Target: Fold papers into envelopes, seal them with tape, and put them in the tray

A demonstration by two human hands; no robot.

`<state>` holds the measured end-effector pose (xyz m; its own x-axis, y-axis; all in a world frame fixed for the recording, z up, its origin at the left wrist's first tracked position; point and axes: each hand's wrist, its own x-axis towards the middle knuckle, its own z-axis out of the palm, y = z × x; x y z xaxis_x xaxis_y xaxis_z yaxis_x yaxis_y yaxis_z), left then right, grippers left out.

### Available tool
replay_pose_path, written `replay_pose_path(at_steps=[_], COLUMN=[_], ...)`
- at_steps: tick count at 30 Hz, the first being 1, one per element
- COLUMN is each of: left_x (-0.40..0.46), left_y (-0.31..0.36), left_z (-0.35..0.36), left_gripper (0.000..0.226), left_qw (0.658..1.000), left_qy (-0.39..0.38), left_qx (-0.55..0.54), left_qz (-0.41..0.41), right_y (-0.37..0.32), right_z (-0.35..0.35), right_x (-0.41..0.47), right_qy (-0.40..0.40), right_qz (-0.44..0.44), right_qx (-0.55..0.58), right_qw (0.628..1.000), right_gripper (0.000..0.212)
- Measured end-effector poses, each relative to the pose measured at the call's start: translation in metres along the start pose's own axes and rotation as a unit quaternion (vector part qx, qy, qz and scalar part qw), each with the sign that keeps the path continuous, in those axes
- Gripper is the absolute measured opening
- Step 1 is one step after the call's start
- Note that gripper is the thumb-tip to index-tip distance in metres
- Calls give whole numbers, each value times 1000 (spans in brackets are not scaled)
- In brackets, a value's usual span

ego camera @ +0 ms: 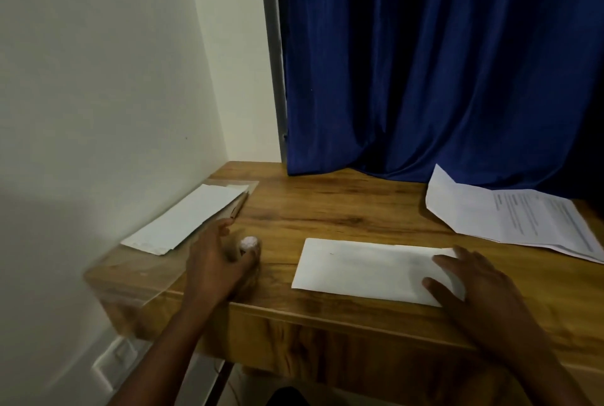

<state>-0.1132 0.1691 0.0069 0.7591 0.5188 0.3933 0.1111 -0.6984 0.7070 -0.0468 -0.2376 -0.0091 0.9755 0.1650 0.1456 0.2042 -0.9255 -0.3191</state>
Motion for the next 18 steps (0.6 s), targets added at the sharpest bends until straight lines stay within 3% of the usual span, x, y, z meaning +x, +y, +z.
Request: replay_pose_path(at_steps=[4, 9, 13, 18], left_x=[0, 0, -4, -15], left_y=[0, 5, 29, 81], left_z=[4, 9, 17, 44], left_gripper=[81, 48, 39, 36], left_qw=[991, 992, 996, 945], left_qy=[-57, -53, -66, -139], left_qx=[124, 107, -67, -297], left_qz=[17, 34, 7, -16], right_y=[3, 3, 2, -5], right_z=[2, 1, 0, -7], right_x=[2, 2, 0, -5], right_qy=[-10, 0, 8, 44], right_qz=[8, 10, 7, 9], right_qx=[8, 15, 20, 57], right_qw=[1000, 1000, 1000, 997], right_gripper=[66, 67, 67, 64])
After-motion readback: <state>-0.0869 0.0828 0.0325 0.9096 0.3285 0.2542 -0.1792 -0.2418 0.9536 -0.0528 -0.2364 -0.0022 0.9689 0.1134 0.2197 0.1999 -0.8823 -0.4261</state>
